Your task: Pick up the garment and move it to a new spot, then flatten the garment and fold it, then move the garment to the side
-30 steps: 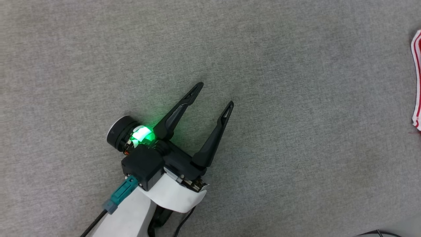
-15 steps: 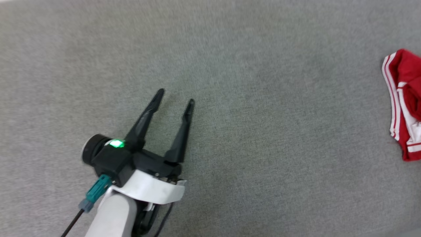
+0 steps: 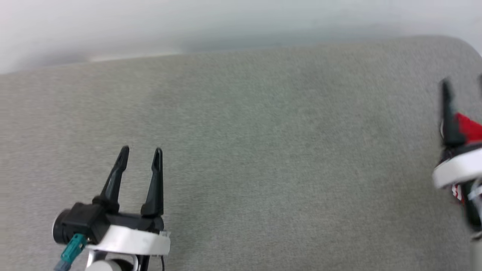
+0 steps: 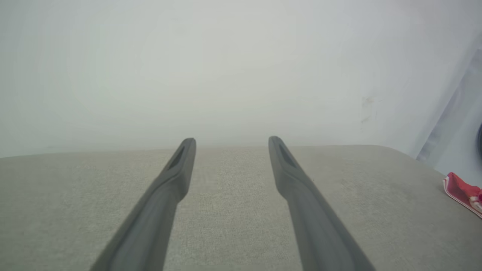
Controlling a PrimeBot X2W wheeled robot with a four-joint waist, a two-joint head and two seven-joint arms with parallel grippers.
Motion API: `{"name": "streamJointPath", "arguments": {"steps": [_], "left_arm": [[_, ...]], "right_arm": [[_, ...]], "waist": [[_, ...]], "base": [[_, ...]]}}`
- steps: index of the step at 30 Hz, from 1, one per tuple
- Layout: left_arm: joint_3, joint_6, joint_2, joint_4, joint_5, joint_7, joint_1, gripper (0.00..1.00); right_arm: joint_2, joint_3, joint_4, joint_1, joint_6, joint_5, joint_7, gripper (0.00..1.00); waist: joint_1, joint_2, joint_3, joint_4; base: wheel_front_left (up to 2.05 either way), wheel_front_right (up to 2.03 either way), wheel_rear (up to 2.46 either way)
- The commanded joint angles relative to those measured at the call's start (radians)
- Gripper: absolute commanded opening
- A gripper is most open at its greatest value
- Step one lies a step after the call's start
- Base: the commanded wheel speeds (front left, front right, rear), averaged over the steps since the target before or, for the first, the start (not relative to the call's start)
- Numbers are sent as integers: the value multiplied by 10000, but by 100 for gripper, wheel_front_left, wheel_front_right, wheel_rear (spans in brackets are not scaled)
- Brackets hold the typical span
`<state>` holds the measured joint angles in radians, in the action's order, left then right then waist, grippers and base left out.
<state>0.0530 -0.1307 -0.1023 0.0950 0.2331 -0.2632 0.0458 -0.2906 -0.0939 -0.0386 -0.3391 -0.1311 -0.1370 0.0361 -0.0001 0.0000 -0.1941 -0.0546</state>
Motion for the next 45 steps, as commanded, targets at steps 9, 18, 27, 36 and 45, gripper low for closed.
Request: {"name": "streamJointPath", "arguments": {"steps": [9,18,27,36,45], "left_arm": [[-320,14,131,-501,-21,-18,-714,100],[-455,14,279,-564,-41,-18,-1052,100],[-657,14,387,-462,-254,-18,-1191,100],[-780,34,493,-515,-150,-18,-1246,100],[-778,34,503,-926,605,55,-1264,0]], "right_arm": [[1803,407,776,2197,8,-189,1028,100],[2388,678,637,3067,6,-110,1885,100],[2423,795,341,3000,6,-154,2082,100],[2421,966,163,3048,6,-253,2137,100],[2376,1019,-140,3129,0,-566,2054,0]], "waist": [[1,0,818,627],[1,0,1019,606],[1,0,1082,545],[1,0,1131,564],[1,0,1148,591]], "base": [[0,0,0],[0,0,0],[0,0,0],[0,0,0],[0,0,0]]}}
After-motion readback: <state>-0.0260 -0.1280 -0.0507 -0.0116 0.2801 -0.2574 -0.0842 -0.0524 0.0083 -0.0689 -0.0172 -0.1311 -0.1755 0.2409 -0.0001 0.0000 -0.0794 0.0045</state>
